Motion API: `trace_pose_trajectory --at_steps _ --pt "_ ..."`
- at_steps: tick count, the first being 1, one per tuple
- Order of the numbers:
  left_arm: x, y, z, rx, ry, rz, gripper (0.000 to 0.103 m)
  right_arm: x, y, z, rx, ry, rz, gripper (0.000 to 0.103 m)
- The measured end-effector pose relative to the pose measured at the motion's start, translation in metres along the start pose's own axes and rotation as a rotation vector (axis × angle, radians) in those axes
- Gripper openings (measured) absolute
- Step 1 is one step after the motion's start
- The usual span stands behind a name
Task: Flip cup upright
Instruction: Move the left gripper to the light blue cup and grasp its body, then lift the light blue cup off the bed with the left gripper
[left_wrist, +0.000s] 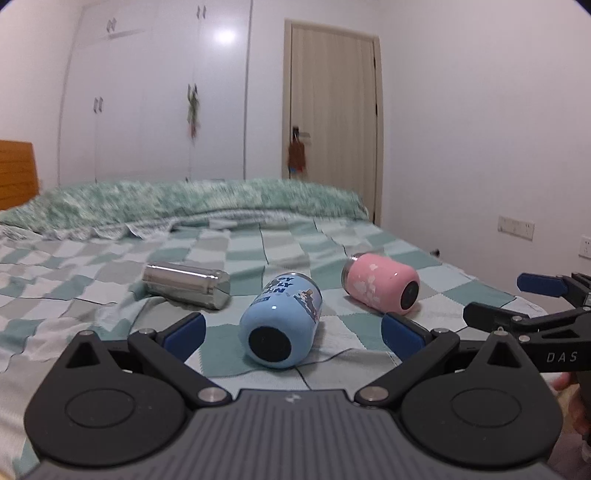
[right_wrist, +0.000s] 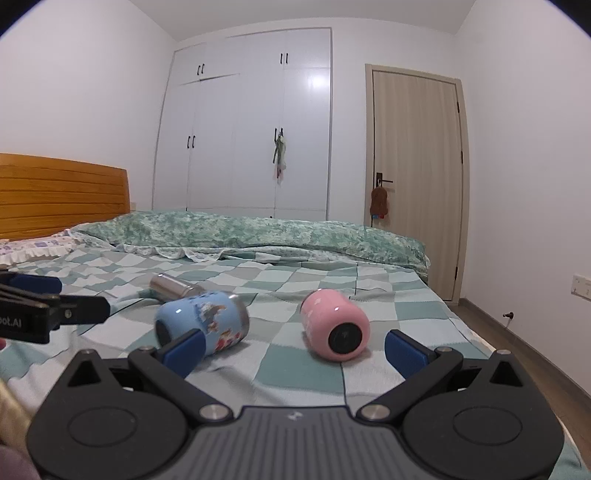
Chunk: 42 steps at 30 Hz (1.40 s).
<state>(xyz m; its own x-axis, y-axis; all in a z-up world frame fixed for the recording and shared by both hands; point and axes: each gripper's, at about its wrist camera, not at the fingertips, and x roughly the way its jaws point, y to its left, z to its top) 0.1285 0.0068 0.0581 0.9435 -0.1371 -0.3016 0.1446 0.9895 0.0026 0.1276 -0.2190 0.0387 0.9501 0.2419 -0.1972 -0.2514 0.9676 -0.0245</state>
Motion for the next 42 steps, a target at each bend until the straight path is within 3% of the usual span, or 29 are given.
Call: trace_pose_trajectory --at_steps 8,12,16,30,32,42 --pt "0.066 0.004 0.043 0.113 0.164 0.011 0.103 0.066 -0.016 0.027 0.024 0.047 -0.010 0.103" --pt "0.097 0.003 0.057 0.134 0.242 -0.020 0.103 0.098 -0.021 0.034 -0.012 0.101 -0.012 0.103" --pt "0.134 0.001 0.066 0.146 0.370 -0.029 0.103 0.122 -0.028 0.038 -0.045 0.141 -0.004 0.103" --pt "0.246 -0.001 0.047 0.169 0.791 -0.048 0.103 0.172 -0.046 0.035 -0.051 0.219 0.052 0.103" --pt "0.255 0.000 0.043 0.166 0.837 -0.025 0.089 0.173 -0.046 0.033 -0.052 0.223 0.056 0.103" --pt "0.230 0.007 0.041 0.108 0.796 -0.016 0.085 0.159 -0.036 0.035 -0.085 0.209 0.056 0.103"
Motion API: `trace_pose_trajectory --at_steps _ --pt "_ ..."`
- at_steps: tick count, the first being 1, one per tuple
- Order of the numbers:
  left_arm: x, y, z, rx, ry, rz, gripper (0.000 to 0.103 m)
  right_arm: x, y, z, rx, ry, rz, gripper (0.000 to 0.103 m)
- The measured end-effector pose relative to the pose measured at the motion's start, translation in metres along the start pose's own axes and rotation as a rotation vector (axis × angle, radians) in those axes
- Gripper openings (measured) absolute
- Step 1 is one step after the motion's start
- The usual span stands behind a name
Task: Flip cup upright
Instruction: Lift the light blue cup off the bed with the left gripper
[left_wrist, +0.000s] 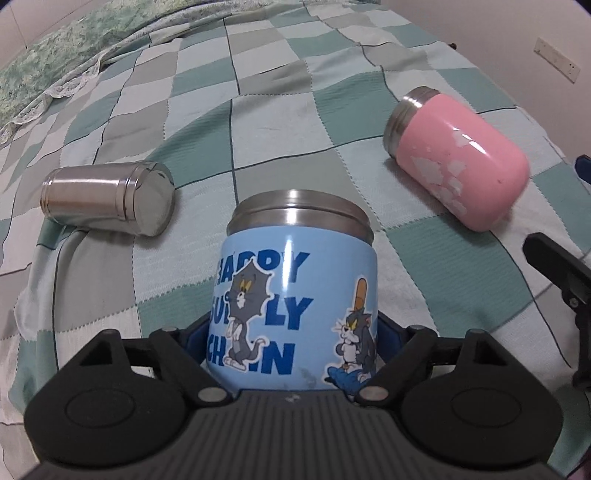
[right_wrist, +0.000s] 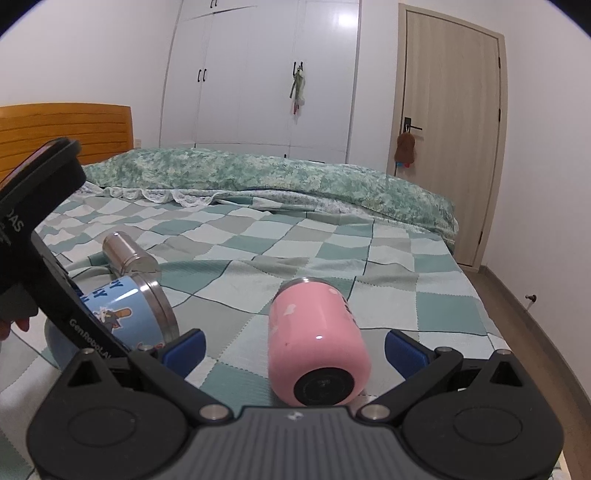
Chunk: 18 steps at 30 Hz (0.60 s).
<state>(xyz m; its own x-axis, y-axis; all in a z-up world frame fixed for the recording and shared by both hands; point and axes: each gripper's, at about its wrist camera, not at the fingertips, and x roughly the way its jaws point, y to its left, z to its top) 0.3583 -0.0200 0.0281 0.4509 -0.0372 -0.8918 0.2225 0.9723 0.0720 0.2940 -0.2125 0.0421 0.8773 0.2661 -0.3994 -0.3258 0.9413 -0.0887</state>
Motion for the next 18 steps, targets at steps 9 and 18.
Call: trace_pose_trajectory --at_steps 9,18 --pt "-0.039 -0.008 -0.030 -0.031 -0.055 -0.036 0.084 -0.038 0.013 -0.002 0.001 -0.015 0.014 0.103" --pt "-0.093 -0.013 -0.078 -0.073 -0.141 -0.075 0.084 -0.089 0.036 -0.008 -0.007 -0.031 0.037 0.103"
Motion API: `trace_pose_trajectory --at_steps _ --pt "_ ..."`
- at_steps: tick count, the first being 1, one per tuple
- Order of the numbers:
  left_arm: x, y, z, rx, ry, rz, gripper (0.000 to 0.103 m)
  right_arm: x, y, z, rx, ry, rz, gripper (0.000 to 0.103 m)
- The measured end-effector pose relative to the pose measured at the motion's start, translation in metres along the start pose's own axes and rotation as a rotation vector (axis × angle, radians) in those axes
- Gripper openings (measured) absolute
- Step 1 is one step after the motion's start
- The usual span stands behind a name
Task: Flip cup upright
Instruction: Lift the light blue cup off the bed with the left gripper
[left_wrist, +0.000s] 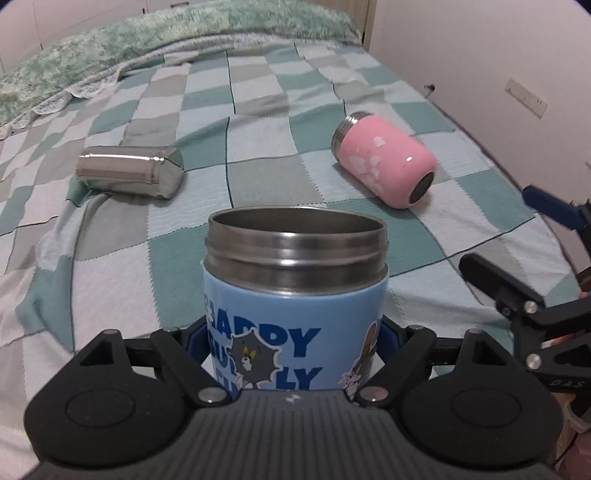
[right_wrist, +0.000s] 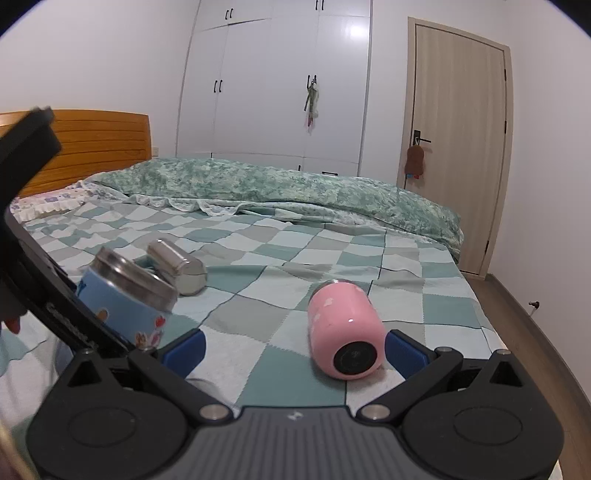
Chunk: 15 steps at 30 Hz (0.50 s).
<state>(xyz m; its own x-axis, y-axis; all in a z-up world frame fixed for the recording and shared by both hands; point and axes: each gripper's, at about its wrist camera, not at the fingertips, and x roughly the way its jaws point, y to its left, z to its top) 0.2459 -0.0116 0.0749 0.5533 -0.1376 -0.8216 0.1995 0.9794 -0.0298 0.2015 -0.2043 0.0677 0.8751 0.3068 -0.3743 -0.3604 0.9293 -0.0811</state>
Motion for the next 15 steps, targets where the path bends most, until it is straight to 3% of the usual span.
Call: trace_pose_trajectory --at_steps 8,15 --pt "-0.037 0.006 -0.034 -0.066 -0.114 -0.035 0.084 -0.038 0.018 -0.008 -0.010 -0.005 0.009 0.103" --pt "-0.039 0.011 -0.066 -0.119 -0.044 -0.097 0.084 -0.057 0.029 -0.020 -0.038 0.020 0.015 0.103"
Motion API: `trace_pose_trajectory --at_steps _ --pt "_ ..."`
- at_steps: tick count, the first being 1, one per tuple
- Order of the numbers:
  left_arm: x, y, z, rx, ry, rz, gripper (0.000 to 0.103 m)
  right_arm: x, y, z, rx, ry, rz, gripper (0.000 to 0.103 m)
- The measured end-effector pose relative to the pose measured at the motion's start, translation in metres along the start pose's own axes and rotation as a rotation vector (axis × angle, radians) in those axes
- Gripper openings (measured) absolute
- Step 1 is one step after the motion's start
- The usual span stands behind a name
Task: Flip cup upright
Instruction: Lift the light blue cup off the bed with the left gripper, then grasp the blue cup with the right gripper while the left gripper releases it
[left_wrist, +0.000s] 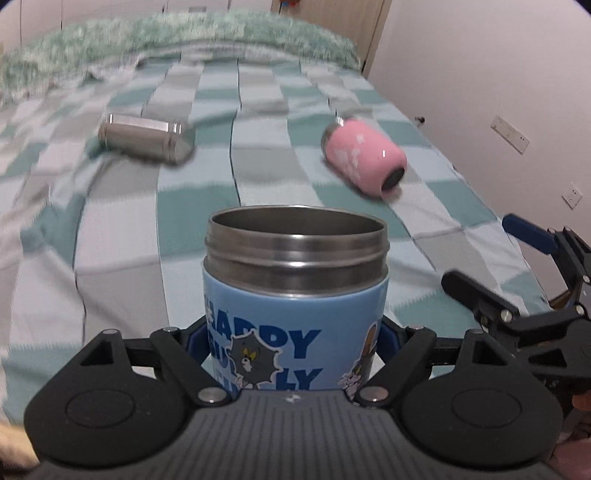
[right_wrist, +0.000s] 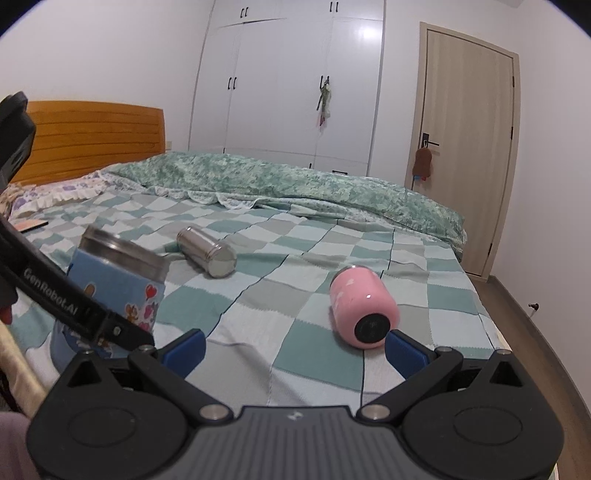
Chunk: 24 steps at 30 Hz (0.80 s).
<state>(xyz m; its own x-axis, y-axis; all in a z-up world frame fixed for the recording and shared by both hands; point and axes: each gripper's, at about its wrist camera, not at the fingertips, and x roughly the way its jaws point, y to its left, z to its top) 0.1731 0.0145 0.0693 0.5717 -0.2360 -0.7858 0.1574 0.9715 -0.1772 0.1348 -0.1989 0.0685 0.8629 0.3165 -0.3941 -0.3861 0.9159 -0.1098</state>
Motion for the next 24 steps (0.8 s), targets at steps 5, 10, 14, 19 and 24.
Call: trace_pose_trajectory --at_steps 5,10,14,19,24 --pt "0.010 0.003 -0.016 -0.041 0.096 -0.025 0.084 -0.008 0.004 -0.007 0.002 0.016 0.002 0.103" --pt "0.027 0.009 -0.014 -0.112 0.087 -0.005 0.084 -0.009 0.008 -0.011 0.002 0.032 -0.002 0.103" --pt "0.027 0.011 -0.010 -0.121 0.084 -0.020 0.089 -0.011 0.011 -0.010 -0.008 0.039 -0.008 0.103" --pt "-0.019 0.014 -0.008 -0.067 -0.092 -0.018 0.103 -0.016 0.017 -0.003 -0.017 0.026 -0.003 0.103" --pt "-0.064 0.027 -0.017 -0.005 -0.290 0.058 0.103 -0.019 0.033 0.008 -0.025 0.013 0.024 0.103"
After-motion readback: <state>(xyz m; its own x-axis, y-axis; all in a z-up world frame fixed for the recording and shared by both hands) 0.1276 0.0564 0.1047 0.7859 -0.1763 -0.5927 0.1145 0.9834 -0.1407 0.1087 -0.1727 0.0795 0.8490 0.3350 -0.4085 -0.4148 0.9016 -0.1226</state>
